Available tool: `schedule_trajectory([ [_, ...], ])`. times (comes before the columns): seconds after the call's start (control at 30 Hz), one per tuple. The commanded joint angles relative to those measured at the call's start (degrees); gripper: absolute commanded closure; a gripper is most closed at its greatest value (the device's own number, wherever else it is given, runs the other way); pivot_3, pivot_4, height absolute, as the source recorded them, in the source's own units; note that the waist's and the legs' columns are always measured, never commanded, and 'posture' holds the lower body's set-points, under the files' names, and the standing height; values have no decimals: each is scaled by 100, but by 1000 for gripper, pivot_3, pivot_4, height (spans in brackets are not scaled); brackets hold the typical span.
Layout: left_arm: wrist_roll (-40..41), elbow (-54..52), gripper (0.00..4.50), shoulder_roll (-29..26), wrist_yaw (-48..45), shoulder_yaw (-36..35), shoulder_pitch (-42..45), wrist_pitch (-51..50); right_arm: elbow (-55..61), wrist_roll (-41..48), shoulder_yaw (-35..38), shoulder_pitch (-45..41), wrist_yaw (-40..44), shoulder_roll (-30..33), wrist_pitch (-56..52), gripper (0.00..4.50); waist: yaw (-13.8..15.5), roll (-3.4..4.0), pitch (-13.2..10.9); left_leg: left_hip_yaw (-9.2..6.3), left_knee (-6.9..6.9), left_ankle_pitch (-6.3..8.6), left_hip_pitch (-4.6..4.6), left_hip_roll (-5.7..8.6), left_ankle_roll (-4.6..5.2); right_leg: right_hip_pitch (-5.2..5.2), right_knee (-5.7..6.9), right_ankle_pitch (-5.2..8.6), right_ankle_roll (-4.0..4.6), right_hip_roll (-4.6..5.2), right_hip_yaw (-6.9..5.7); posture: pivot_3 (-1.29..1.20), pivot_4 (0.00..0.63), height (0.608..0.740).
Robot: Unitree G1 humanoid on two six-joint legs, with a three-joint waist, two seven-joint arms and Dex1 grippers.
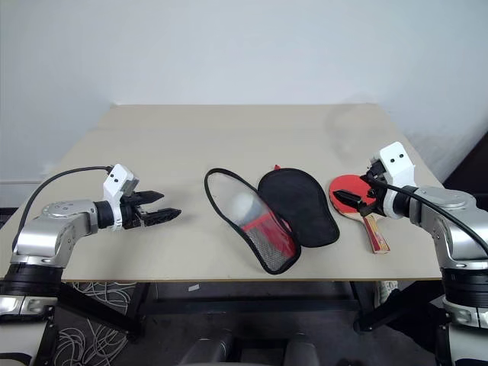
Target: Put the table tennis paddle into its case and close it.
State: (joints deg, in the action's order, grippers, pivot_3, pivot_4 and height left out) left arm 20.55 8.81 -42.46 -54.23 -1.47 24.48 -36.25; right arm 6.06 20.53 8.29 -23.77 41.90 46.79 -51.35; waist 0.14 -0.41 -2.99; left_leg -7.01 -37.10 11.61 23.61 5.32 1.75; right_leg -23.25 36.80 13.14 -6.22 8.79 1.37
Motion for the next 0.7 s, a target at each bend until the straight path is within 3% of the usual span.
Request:
schedule_trajectory([
  [0.03, 71, -234, 15, -81, -107, -108, 122, 32, 18, -74, 149, 21, -115, 143, 31, 0, 1, 0, 0, 0, 0, 0, 0, 0, 0, 0, 0, 0, 0, 0, 0, 0, 0, 698],
  [0.7, 1169, -1567, 15, -504, -730, -675, -98, -654, -1298, -683, -253, 152, -534, 165, -46, 0, 0, 0, 0, 2, 2, -1, -1, 0, 1, 1, -1, 1, 1, 0, 4, 0, 0, 698],
])
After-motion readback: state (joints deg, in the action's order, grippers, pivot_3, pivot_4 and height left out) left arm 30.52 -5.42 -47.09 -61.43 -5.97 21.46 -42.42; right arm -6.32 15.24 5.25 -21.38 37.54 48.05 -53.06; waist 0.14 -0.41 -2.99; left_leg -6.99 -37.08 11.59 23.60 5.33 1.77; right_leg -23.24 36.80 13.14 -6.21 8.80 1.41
